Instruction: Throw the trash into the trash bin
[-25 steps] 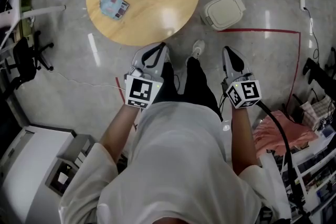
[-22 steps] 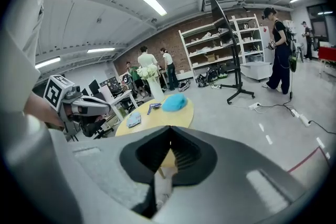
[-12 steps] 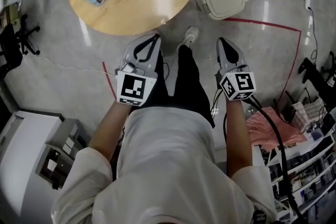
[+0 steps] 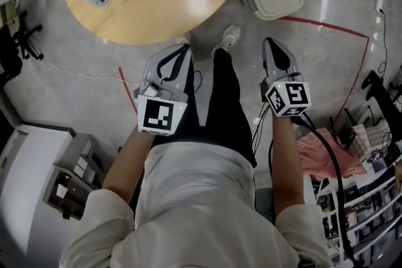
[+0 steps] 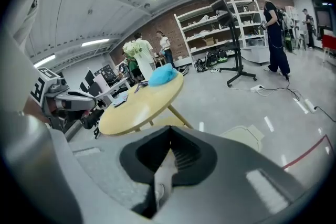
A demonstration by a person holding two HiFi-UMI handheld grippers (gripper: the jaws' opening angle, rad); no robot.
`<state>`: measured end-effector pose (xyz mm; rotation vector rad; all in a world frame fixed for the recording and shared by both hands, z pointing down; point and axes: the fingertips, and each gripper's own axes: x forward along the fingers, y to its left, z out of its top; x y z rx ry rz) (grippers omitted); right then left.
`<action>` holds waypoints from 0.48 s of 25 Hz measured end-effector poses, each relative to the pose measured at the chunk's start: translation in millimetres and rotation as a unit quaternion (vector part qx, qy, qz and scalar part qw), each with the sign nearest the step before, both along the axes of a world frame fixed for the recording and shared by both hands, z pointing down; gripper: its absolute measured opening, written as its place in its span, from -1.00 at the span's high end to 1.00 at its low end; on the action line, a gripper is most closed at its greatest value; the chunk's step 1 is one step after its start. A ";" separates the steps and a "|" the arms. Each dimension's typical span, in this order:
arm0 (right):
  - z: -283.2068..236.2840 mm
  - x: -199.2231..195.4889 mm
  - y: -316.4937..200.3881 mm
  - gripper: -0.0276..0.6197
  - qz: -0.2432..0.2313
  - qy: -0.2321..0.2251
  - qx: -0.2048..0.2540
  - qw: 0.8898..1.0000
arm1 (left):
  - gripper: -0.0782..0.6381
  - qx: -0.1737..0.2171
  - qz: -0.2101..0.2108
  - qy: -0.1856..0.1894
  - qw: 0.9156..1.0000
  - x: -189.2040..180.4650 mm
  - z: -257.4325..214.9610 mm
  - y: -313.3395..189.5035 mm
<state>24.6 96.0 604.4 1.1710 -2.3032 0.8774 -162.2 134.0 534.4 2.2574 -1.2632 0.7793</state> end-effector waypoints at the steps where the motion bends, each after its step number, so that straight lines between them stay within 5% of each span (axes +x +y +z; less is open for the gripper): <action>1: 7.6 0.3 -0.9 0.91 0.000 0.000 -0.003 1.000 | 0.77 -0.001 -0.001 0.000 1.000 1.4 4.5 -0.3; 12: 92.5 4.9 -6.0 0.91 0.001 -0.003 -0.037 0.999 | 0.77 -0.013 -0.015 -0.008 1.000 0.6 42.0 -15.6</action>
